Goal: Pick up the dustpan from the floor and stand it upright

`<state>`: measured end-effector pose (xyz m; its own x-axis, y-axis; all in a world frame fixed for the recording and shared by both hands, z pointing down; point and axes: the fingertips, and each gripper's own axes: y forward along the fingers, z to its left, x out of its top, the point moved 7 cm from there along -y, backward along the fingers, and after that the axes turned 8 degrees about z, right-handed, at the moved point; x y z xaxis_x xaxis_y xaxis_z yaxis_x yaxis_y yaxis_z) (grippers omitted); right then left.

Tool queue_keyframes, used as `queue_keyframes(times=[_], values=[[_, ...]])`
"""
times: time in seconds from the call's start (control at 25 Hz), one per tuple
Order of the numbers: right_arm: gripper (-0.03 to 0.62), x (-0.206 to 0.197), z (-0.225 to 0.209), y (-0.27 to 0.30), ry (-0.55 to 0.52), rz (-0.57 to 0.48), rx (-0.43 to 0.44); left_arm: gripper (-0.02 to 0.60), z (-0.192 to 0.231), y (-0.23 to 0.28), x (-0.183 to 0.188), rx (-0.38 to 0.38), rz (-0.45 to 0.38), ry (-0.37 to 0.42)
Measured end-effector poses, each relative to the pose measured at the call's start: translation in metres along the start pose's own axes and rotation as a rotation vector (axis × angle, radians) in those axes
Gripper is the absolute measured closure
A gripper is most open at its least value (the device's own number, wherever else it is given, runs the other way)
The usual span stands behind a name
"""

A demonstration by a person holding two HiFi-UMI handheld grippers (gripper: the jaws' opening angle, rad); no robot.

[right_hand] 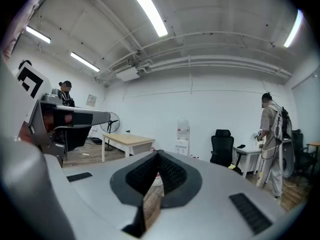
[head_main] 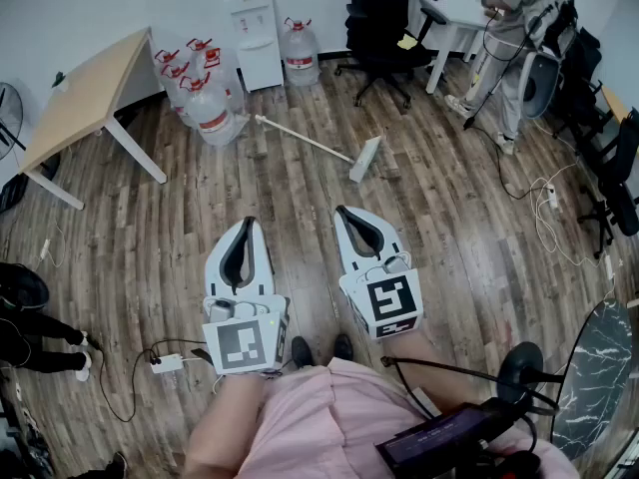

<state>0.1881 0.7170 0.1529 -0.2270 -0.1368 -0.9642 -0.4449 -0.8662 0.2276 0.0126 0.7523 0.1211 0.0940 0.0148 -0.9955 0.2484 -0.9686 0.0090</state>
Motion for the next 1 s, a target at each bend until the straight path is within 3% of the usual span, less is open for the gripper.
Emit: queue_keyframes(times=[0.4, 0.52, 0.6, 1.0], values=[[0.594, -0.010, -0.023, -0.006, 0.003, -0.012, 0.025, 0.568, -0.023, 0.009, 0.003, 0.022, 0.006, 0.006], [0.586, -0.012, -0.030, -0.004, 0.020, -0.043, 0.067, 0.568, -0.027, 0.013, 0.001, 0.037, 0.006, 0.007], [0.403, -0.014, -0.035, 0.002, 0.029, -0.036, 0.105, 0.568, -0.027, 0.016, 0.001, 0.050, 0.007, 0.011], [0.367, -0.011, -0.048, 0.054, -0.013, -0.020, 0.113, 0.568, 0.002, 0.049, -0.013, 0.098, 0.030, -0.006]])
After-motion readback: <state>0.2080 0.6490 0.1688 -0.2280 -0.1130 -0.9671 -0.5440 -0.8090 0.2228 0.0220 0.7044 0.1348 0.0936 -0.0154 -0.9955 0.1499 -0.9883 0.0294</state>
